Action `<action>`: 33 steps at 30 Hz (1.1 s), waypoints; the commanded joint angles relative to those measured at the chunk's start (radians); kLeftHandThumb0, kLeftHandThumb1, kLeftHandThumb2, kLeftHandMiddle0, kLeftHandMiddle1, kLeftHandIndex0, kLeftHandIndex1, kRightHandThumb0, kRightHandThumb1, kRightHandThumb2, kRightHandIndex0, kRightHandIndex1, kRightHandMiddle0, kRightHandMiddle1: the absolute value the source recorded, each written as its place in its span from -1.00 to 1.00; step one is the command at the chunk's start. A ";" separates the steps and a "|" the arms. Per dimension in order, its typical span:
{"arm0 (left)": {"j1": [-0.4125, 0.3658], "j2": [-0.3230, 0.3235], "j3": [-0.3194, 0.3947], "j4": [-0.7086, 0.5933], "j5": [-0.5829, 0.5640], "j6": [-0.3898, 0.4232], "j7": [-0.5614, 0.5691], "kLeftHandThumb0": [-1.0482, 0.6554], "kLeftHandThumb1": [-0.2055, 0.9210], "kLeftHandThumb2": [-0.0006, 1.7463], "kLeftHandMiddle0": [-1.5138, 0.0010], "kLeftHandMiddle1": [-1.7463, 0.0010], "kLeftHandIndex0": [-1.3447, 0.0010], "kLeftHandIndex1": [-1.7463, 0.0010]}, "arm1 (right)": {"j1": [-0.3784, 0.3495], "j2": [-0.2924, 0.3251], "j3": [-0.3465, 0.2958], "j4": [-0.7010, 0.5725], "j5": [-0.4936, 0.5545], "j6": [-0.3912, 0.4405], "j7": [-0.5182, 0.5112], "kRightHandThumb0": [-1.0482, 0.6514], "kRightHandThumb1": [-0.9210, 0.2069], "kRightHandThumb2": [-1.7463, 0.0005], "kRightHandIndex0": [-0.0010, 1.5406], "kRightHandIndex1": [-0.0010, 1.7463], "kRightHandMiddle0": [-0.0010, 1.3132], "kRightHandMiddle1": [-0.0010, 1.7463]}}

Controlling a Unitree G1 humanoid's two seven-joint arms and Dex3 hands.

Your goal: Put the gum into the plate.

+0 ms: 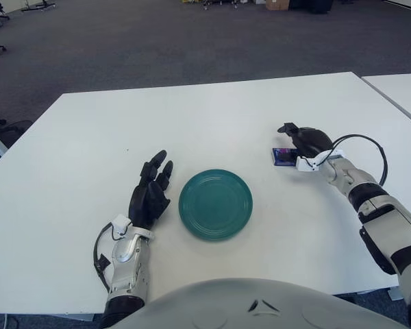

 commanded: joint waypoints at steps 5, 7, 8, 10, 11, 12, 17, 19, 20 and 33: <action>0.017 0.001 0.005 0.053 0.007 -0.023 -0.007 -1.00 1.00 0.10 0.57 0.98 1.00 0.22 | 0.010 -0.034 0.090 0.063 -0.064 -0.002 0.006 -0.71 -1.00 0.32 -0.43 -1.00 -1.00 -0.34; 0.017 0.003 0.005 0.052 0.007 -0.021 -0.009 -1.00 1.00 0.10 0.57 0.98 1.00 0.23 | 0.004 -0.041 0.107 0.070 -0.075 -0.003 0.004 -0.70 -1.00 0.32 -0.44 -1.00 -1.00 -0.36; 0.016 0.003 0.004 0.052 0.008 -0.020 -0.008 -1.00 1.00 0.10 0.57 0.98 1.00 0.23 | 0.000 -0.043 0.115 0.075 -0.079 -0.002 0.004 -0.70 -1.00 0.32 -0.44 -1.00 -1.00 -0.37; 0.015 0.002 0.002 0.051 0.008 -0.016 -0.008 -1.00 1.00 0.10 0.57 0.98 1.00 0.24 | -0.007 -0.047 0.128 0.083 -0.084 -0.002 0.007 -0.69 -1.00 0.31 -0.45 -1.00 -1.00 -0.37; 0.015 0.001 0.002 0.050 0.007 -0.015 -0.008 -1.00 1.00 0.10 0.57 0.98 1.00 0.24 | -0.010 -0.048 0.134 0.087 -0.085 -0.001 0.008 -0.69 -1.00 0.31 -0.45 -1.00 -1.00 -0.37; 0.015 0.001 0.001 0.049 0.007 -0.014 -0.008 -1.00 1.00 0.10 0.57 0.98 1.00 0.24 | -0.012 -0.049 0.139 0.089 -0.085 -0.001 0.009 -0.69 -1.00 0.31 -0.45 -1.00 -1.00 -0.38; 0.017 -0.004 -0.002 0.043 0.013 -0.011 -0.002 -1.00 1.00 0.09 0.58 0.99 1.00 0.25 | -0.026 -0.061 0.169 0.099 -0.095 -0.009 0.024 -0.69 -1.00 0.31 -0.46 -1.00 -1.00 -0.39; 0.019 -0.007 -0.005 0.040 0.012 -0.005 -0.002 -1.00 1.00 0.09 0.57 0.99 1.00 0.25 | -0.030 -0.066 0.178 0.101 -0.097 -0.015 0.032 -0.69 -1.00 0.32 -0.47 -1.00 -1.00 -0.39; 0.020 -0.009 -0.005 0.039 0.011 -0.002 -0.002 -1.00 1.00 0.09 0.57 0.99 1.00 0.25 | -0.031 -0.068 0.181 0.102 -0.098 -0.016 0.036 -0.69 -1.00 0.32 -0.47 -1.00 -1.00 -0.39; 0.022 -0.013 -0.009 0.034 0.008 0.001 -0.005 -1.00 1.00 0.09 0.56 0.99 1.00 0.24 | 0.004 -0.095 0.201 0.092 -0.090 -0.068 0.037 -0.71 -1.00 0.28 -0.44 -0.99 -1.00 -0.40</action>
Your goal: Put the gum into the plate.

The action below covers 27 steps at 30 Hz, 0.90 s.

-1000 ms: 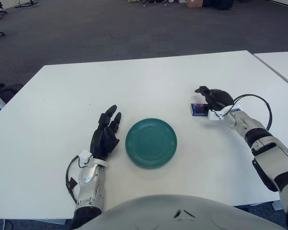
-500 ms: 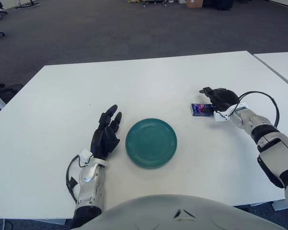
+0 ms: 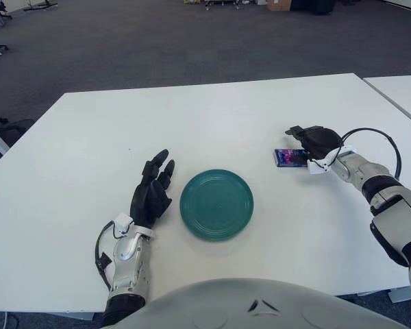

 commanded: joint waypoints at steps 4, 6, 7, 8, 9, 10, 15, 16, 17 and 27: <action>0.027 -0.011 -0.005 0.033 -0.011 0.008 -0.005 -1.00 1.00 0.09 0.55 0.99 1.00 0.22 | 0.079 -0.013 0.034 0.016 -0.023 -0.037 0.044 -0.70 -1.00 0.25 -0.42 -0.98 -1.00 -0.39; 0.027 -0.011 -0.005 0.030 -0.013 0.011 -0.005 -1.00 1.00 0.09 0.55 0.99 1.00 0.22 | 0.082 -0.016 0.031 0.015 -0.017 -0.048 0.052 -0.71 -1.00 0.23 -0.42 -0.98 -1.00 -0.39; 0.028 -0.012 -0.005 0.029 -0.014 0.012 -0.005 -1.00 1.00 0.09 0.55 0.99 1.00 0.22 | 0.083 -0.017 0.030 0.014 -0.015 -0.052 0.055 -0.71 -1.00 0.22 -0.41 -0.98 -1.00 -0.38; 0.028 -0.013 -0.005 0.027 -0.014 0.013 -0.005 -1.00 1.00 0.09 0.55 0.99 1.00 0.21 | 0.084 -0.018 0.029 0.014 -0.013 -0.055 0.056 -0.71 -1.00 0.22 -0.41 -0.98 -1.00 -0.37; 0.028 -0.013 -0.005 0.026 -0.017 0.016 -0.005 -1.00 1.00 0.09 0.55 0.99 1.00 0.21 | 0.085 -0.019 0.029 0.014 -0.011 -0.058 0.059 -0.72 -1.00 0.21 -0.40 -0.98 -1.00 -0.37; 0.029 -0.015 -0.006 0.023 -0.020 0.019 -0.006 -1.00 1.00 0.09 0.55 0.99 1.00 0.21 | 0.086 -0.020 0.028 0.013 -0.010 -0.061 0.060 -0.72 -1.00 0.21 -0.40 -0.98 -1.00 -0.37; 0.030 -0.019 -0.007 0.018 -0.035 0.032 -0.015 -1.00 1.00 0.09 0.54 0.98 1.00 0.21 | 0.090 -0.025 0.025 -0.002 -0.003 -0.073 0.076 -0.71 -1.00 0.21 -0.39 -0.98 -1.00 -0.35; 0.030 -0.020 -0.007 0.019 -0.037 0.032 -0.017 -1.00 1.00 0.09 0.54 0.98 1.00 0.21 | 0.092 -0.028 0.022 -0.011 0.001 -0.079 0.085 -0.71 -1.00 0.21 -0.39 -0.98 -1.00 -0.35; 0.030 -0.020 -0.007 0.019 -0.039 0.032 -0.018 -1.00 1.00 0.10 0.54 0.98 1.00 0.21 | 0.094 -0.030 0.019 -0.019 0.004 -0.082 0.090 -0.71 -1.00 0.22 -0.39 -0.98 -1.00 -0.35; 0.033 -0.021 -0.006 0.011 -0.071 0.047 -0.046 -1.00 1.00 0.08 0.55 0.99 1.00 0.20 | 0.113 -0.078 -0.036 -0.186 0.072 -0.113 0.218 -0.71 -1.00 0.23 -0.42 -0.99 -1.00 -0.41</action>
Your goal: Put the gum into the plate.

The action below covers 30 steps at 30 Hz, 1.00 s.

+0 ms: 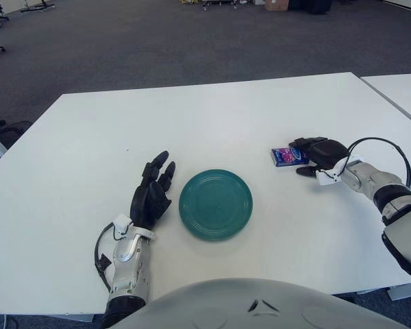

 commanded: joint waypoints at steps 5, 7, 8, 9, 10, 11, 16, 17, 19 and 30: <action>0.027 -0.016 -0.003 0.027 -0.038 0.019 -0.031 -1.00 1.00 0.08 0.55 0.99 1.00 0.23 | 0.061 -0.035 -0.049 -0.181 0.053 -0.022 0.155 -0.71 -1.00 0.23 -0.44 -1.00 -1.00 -0.44; 0.027 -0.016 -0.002 0.027 -0.043 0.023 -0.037 -1.00 1.00 0.09 0.54 0.99 1.00 0.24 | 0.071 -0.041 -0.062 -0.206 0.056 -0.016 0.171 -0.70 -1.00 0.23 -0.44 -0.99 -1.00 -0.44; 0.027 -0.016 -0.001 0.027 -0.046 0.024 -0.039 -1.00 1.00 0.09 0.54 0.99 1.00 0.24 | 0.075 -0.043 -0.068 -0.216 0.056 -0.013 0.178 -0.70 -1.00 0.23 -0.44 -1.00 -1.00 -0.45; 0.027 -0.016 0.000 0.027 -0.047 0.025 -0.041 -1.00 1.00 0.08 0.54 0.99 1.00 0.24 | 0.078 -0.045 -0.072 -0.224 0.055 -0.008 0.183 -0.70 -1.00 0.23 -0.44 -1.00 -1.00 -0.46; 0.027 -0.016 0.000 0.027 -0.047 0.026 -0.042 -1.00 1.00 0.08 0.54 0.99 1.00 0.23 | 0.082 -0.045 -0.077 -0.231 0.054 -0.005 0.187 -0.70 -1.00 0.22 -0.45 -1.00 -1.00 -0.46; 0.027 -0.016 0.001 0.027 -0.047 0.025 -0.043 -1.00 1.00 0.08 0.53 0.99 1.00 0.23 | 0.084 -0.046 -0.081 -0.238 0.053 -0.001 0.192 -0.71 -1.00 0.21 -0.45 -1.00 -1.00 -0.46; 0.026 -0.016 0.002 0.029 -0.047 0.023 -0.048 -1.00 1.00 0.08 0.54 0.99 1.00 0.24 | 0.090 -0.047 -0.097 -0.262 0.047 0.011 0.207 -0.71 -1.00 0.18 -0.44 -1.00 -1.00 -0.47; 0.026 -0.017 0.002 0.029 -0.048 0.024 -0.048 -1.00 1.00 0.08 0.53 0.99 1.00 0.24 | 0.089 -0.046 -0.098 -0.265 0.043 0.013 0.206 -0.71 -1.00 0.18 -0.44 -1.00 -1.00 -0.47; 0.026 -0.017 0.003 0.029 -0.048 0.024 -0.049 -1.00 1.00 0.08 0.53 0.99 1.00 0.24 | 0.087 -0.043 -0.099 -0.266 0.036 0.016 0.204 -0.71 -1.00 0.17 -0.45 -1.00 -1.00 -0.47; 0.017 -0.019 0.004 0.043 -0.039 0.020 -0.046 -1.00 1.00 0.08 0.50 0.98 1.00 0.24 | 0.061 -0.015 -0.091 -0.221 0.012 0.032 0.190 -0.73 -1.00 0.14 -0.46 -1.00 -1.00 -0.43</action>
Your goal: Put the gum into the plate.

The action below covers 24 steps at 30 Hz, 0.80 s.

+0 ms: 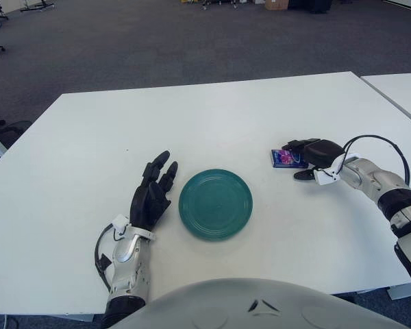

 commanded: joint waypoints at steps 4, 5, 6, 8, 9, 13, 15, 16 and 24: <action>0.017 -0.017 0.001 0.043 -0.003 0.000 0.003 -1.00 1.00 0.08 0.49 0.98 1.00 0.25 | -0.042 0.038 0.006 0.037 -0.018 0.020 0.007 -0.74 -1.00 0.12 -0.46 -0.99 -1.00 -0.41; 0.017 -0.018 0.002 0.043 -0.004 0.000 0.004 -1.00 1.00 0.07 0.49 0.98 1.00 0.25 | -0.050 0.042 0.006 0.044 -0.019 0.023 0.009 -0.74 -1.00 0.12 -0.45 -0.99 -1.00 -0.40; 0.017 -0.019 0.002 0.044 -0.004 0.000 0.004 -1.00 1.00 0.07 0.49 0.98 1.00 0.25 | -0.056 0.045 0.007 0.049 -0.020 0.025 0.010 -0.74 -1.00 0.12 -0.45 -0.99 -1.00 -0.40; 0.016 -0.021 0.003 0.046 -0.004 -0.003 0.005 -1.00 1.00 0.07 0.50 0.98 1.00 0.26 | -0.073 0.053 0.009 0.062 -0.026 0.031 0.010 -0.74 -1.00 0.12 -0.45 -0.99 -1.00 -0.39; 0.016 -0.022 0.004 0.047 -0.003 -0.004 0.005 -1.00 1.00 0.07 0.50 0.99 1.00 0.27 | -0.080 0.057 0.011 0.068 -0.029 0.033 0.009 -0.74 -1.00 0.13 -0.45 -0.99 -1.00 -0.40; 0.014 -0.025 0.005 0.050 0.000 -0.007 0.007 -1.00 1.00 0.07 0.50 0.99 1.00 0.29 | -0.102 0.068 0.020 0.092 -0.044 0.040 -0.005 -0.73 -1.00 0.16 -0.44 -0.99 -1.00 -0.41; 0.013 -0.028 0.005 0.052 0.002 -0.008 0.009 -1.00 1.00 0.08 0.50 0.99 1.00 0.29 | -0.114 0.077 0.025 0.106 -0.053 0.046 -0.014 -0.72 -1.00 0.17 -0.44 -0.99 -1.00 -0.41; 0.012 -0.029 0.005 0.052 0.002 -0.008 0.009 -1.00 1.00 0.07 0.50 0.99 1.00 0.29 | -0.122 0.086 0.029 0.115 -0.060 0.053 -0.020 -0.71 -1.00 0.18 -0.44 -0.99 -1.00 -0.42; 0.008 -0.038 0.006 0.059 0.012 -0.012 0.013 -0.99 1.00 0.07 0.48 0.98 1.00 0.30 | -0.148 0.132 0.059 0.170 -0.094 0.103 -0.064 -0.69 -1.00 0.25 -0.44 -0.99 -1.00 -0.41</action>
